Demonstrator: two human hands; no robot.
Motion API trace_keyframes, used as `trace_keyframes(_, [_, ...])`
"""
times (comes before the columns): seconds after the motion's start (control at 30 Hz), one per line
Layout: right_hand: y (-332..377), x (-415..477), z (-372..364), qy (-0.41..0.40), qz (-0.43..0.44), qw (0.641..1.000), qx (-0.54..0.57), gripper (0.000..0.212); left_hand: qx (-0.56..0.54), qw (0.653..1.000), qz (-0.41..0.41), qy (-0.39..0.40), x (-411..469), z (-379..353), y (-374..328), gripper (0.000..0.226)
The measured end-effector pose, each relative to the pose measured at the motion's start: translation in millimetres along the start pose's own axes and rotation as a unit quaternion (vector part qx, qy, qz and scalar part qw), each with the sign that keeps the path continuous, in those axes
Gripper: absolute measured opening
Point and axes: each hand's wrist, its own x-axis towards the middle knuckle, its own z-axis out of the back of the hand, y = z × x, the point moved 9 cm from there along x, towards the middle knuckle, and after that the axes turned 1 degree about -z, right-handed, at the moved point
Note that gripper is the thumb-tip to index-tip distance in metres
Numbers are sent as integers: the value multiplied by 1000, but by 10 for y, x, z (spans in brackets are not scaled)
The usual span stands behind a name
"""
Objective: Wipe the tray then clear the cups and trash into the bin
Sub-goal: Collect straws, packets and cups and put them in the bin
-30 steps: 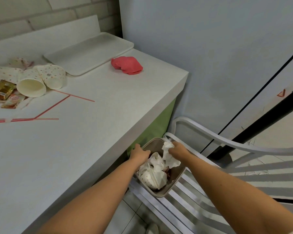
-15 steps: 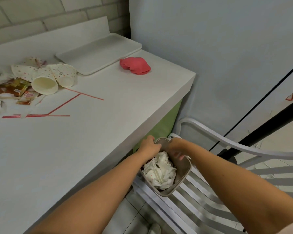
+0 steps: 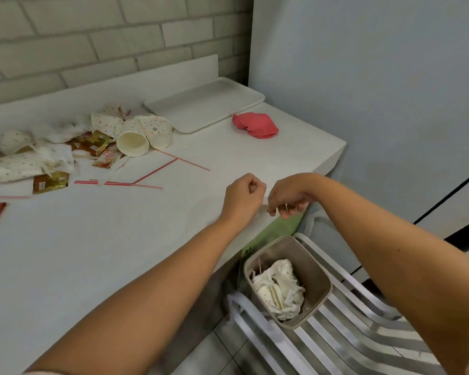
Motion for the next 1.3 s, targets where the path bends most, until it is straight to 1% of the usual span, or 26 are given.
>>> trace_keyframes(0.17, [824, -34, 49, -45, 83, 995, -24, 18, 13, 997, 35, -71, 27, 717, 269, 8])
trace_keyframes(0.3, [1511, 27, -59, -64, 150, 986, -34, 14, 39, 989, 68, -127, -57, 1348, 527, 11])
trace_keyframes(0.5, [2453, 130, -405, -46, 218, 973, -54, 14, 81, 970, 137, -186, -289, 2293, 1043, 17])
trace_keyframes(0.6, [2862, 185, -620, -28, 240, 968, -70, 16, 97, 956, 163, -223, -462, 2762, 1263, 16])
trace_keyframes(0.67, [3124, 213, -755, -16, 255, 963, -81, 15, 97, 949, 179, -240, -574, 3053, 1408, 12])
trace_keyframes(0.77, [3468, 236, -914, -12, 276, 957, -95, 16, 90, 944, 192, -251, -708, 3427, 1596, 5])
trace_keyframes(0.87, [3811, 252, -1061, -8, 292, 951, -101, 21, 93, 937, 207, -266, -832, 3810, 1769, 7])
trace_keyframes(1.0, [4279, 295, -1210, -17, 317, 945, -79, 24, 107, 920, 237, -292, -1012, 4324, 2021, 7])
trace_keyframes(1.13, [4704, 343, -1304, -54, 349, 934, -60, 22, 121, 906, 265, -307, -1209, 4785, 2277, 14])
trace_keyframes(1.23, [4909, 399, -1335, -85, 359, 928, -47, 15, 124, 899, 290, -305, -1354, 5026, 2492, 11])
trace_keyframes(1.27, [4983, 415, -1339, -100, 363, 925, -49, 18, 126, 895, 302, -303, -1399, 5102, 2570, 13])
trace_keyframes(1.3, [5053, 427, -1339, -118, 368, 921, -60, 26, 134, 890, 315, -302, -1443, 5165, 2632, 15])
